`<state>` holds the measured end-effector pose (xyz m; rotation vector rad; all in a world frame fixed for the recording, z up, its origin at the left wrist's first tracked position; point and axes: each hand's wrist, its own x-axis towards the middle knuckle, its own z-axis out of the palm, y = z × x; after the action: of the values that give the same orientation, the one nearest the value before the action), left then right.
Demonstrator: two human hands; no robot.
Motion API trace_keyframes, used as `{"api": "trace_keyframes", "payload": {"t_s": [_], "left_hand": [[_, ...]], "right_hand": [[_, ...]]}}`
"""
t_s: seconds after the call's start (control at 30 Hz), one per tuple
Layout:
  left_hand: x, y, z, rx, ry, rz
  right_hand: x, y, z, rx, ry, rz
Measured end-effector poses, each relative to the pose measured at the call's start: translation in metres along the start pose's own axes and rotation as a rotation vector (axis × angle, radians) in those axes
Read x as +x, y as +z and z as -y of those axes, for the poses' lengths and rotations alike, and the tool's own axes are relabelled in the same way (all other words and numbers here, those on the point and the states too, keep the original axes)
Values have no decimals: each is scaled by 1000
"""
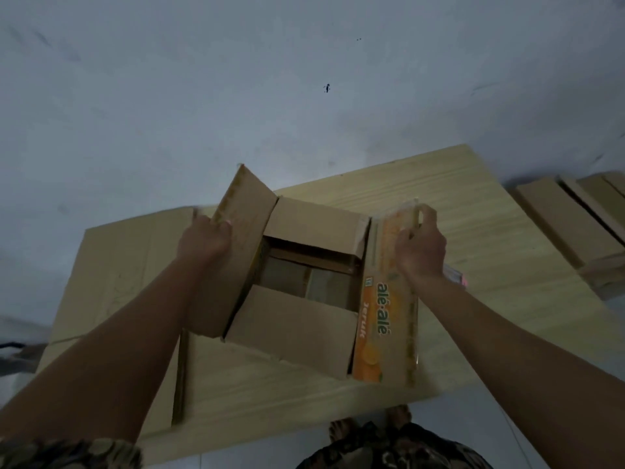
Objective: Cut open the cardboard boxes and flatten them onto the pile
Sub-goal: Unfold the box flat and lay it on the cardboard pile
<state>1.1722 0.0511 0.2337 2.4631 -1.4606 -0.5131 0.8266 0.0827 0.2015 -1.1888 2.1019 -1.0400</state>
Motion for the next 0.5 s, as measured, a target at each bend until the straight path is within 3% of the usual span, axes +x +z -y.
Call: {"api": "trace_keyframes", "payload": {"t_s": [0.13, 0.27, 0.4, 0.5], "left_hand": [[-28, 22, -4, 79, 1, -157], [-34, 38, -2, 212, 184, -324], [-24, 37, 12, 436, 235, -336], [-19, 46, 16, 439, 197, -309]], "right_hand": [[-9, 11, -13, -542, -133, 152], [-11, 29, -17, -764, -74, 333], [-17, 41, -19, -779, -70, 411], [-23, 55, -19, -586, -16, 501]]}}
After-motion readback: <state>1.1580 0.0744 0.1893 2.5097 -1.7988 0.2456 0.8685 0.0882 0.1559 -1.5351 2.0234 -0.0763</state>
